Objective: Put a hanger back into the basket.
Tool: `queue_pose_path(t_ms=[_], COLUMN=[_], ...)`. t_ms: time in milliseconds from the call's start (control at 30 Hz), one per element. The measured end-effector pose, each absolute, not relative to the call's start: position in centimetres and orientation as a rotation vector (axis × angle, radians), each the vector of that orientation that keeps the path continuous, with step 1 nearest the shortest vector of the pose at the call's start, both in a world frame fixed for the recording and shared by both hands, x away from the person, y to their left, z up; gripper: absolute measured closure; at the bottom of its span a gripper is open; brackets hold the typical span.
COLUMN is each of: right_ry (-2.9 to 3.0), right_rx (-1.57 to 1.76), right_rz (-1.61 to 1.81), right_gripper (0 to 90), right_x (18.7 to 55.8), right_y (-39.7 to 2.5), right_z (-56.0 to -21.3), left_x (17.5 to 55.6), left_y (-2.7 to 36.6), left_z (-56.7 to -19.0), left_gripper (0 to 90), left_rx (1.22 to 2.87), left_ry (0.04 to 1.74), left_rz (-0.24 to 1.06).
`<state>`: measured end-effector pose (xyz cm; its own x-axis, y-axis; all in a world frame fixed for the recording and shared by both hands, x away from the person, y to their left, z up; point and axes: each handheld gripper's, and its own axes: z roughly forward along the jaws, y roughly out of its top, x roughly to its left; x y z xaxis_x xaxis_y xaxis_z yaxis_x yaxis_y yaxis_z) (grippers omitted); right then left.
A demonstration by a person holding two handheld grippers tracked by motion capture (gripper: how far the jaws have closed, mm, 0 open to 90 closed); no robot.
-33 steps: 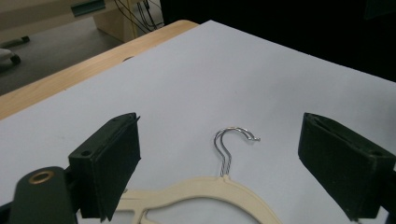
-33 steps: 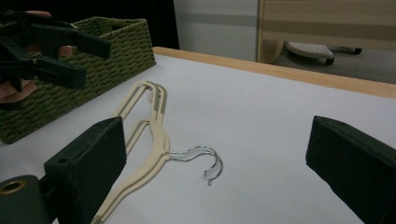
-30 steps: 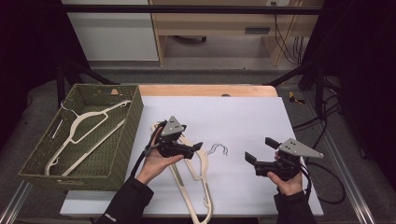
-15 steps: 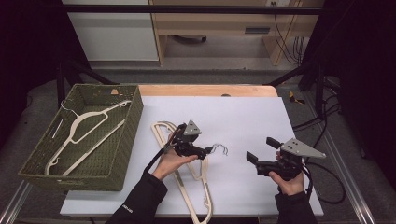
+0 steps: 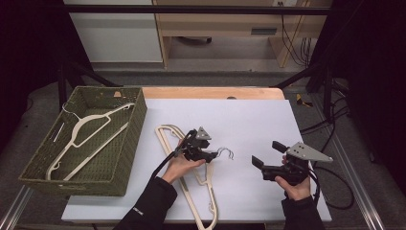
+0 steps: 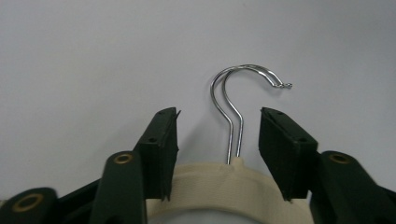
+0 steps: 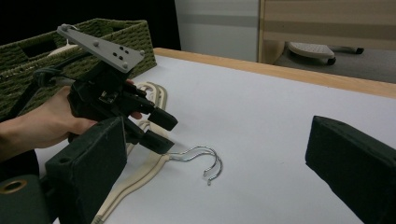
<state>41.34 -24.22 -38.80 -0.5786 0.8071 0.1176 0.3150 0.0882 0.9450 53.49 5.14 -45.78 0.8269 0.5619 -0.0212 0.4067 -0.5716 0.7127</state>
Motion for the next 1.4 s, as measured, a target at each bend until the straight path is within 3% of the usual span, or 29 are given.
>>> queue_pose_path(t_ms=[200,800,1000,1400], right_ry=[1.94,1.94,1.943,1.994], right_rx=[1.103,1.1,1.1,1.096], right_rz=[1.498,1.504,1.502,1.5], right_gripper=[5.9,6.1,6.1,6.4], right_x=[41.4,41.4,41.4,41.7], right_y=[-24.1,-24.1,-24.0,-22.9], right_z=[-38.8,-38.8,-38.9,-39.5], left_x=[53.9,54.3,55.0,54.0], left_y=[5.1,3.6,4.1,4.4], left_z=[-46.3,-46.8,-46.9,-45.6], left_gripper=[61.2,86.6,87.5,88.8], left_rx=[2.284,2.329,2.298,2.334], left_ry=[0.703,0.675,0.705,0.664], left_rz=[0.246,0.148,0.058,0.19])
